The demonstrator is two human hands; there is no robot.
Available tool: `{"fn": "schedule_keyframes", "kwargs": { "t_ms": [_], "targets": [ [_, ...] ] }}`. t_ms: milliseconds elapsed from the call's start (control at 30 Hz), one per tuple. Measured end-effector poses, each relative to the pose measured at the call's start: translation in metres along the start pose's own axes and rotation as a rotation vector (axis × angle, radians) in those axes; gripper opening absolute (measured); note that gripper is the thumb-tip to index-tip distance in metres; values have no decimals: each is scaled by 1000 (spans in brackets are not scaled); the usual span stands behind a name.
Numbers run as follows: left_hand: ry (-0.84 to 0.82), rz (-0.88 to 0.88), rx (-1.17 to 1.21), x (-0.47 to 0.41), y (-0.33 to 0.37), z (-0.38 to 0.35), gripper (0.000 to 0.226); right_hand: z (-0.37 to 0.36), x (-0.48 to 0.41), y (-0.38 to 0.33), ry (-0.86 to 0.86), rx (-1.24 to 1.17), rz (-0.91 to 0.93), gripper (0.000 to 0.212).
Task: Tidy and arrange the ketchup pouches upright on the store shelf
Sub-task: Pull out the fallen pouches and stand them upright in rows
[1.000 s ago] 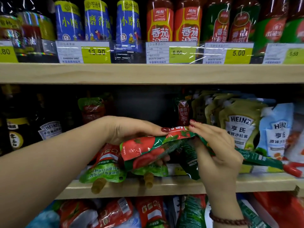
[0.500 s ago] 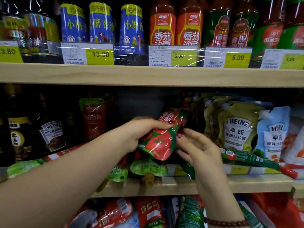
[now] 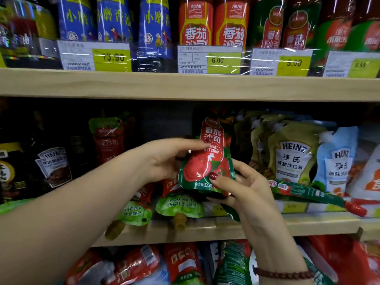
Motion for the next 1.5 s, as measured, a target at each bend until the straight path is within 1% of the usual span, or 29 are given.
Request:
{"fn": "schedule_keyframes", "kwargs": {
  "t_ms": [67,100,200,267,300,367,400,467,567,633,733,833,933,1000,1067,1167,1233,1367,1500],
  "targets": [
    [-90,35,-22,2,-6,-6,54,0,-1,0,-26,23,19,44],
    [-103,36,-30,1,-9,-8,53,0,-2,0,-33,35,30,43],
    [-83,3,-26,-4,-12,-8,53,1,-3,0,-53,93,66,47],
    [-79,-13,-13,-8,-11,-9,48,3,-3,-2,-44,203,115,51],
    [-78,-11,-10,-10,-12,-10,47,7,-3,-4,-16,296,152,54],
    [-50,-2,-14,-18,-13,-9,48,21,-1,-10,85,509,218,62],
    [-16,-4,-13,-24,-13,-7,49,30,0,-13,128,571,239,67],
    [55,-2,12,-36,-11,1,49,46,1,-15,168,628,254,69],
    [118,-6,40,-55,-9,8,42,60,0,-7,163,821,229,60],
    [142,-27,35,-68,-8,11,38,61,-1,0,140,899,206,52],
    [164,-55,1,-88,-9,11,38,58,-1,5,112,943,217,41],
    [183,-62,-61,-106,-9,6,38,57,-3,6,106,982,239,37],
    [238,-105,-78,-123,-10,0,51,58,-4,7,102,972,246,35],
    [274,-163,-65,-131,-9,-5,50,59,-5,8,106,956,248,34],
    [281,-194,-27,-141,-10,-11,56,59,-6,9,113,950,253,32],
    [243,-187,-18,-154,-12,-24,65,61,-8,10,117,939,270,26],
    [193,-169,-48,-160,-18,-34,64,62,-9,11,109,924,266,23],
    [146,-185,-72,-167,-27,-49,61,64,-10,13,108,922,276,30],
    [131,-162,-121,-173,-34,-52,60,64,-11,14,109,937,287,29]
  ]
}}
Point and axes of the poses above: each hand's wrist, its own x-axis away from the middle knuckle, its own z-axis out of the back of the hand, y = z × x, the point moved 5 cm from there along -x, towards the middle knuckle, and after that the axes turned 2 degrees about y, right-handed, at the moved point
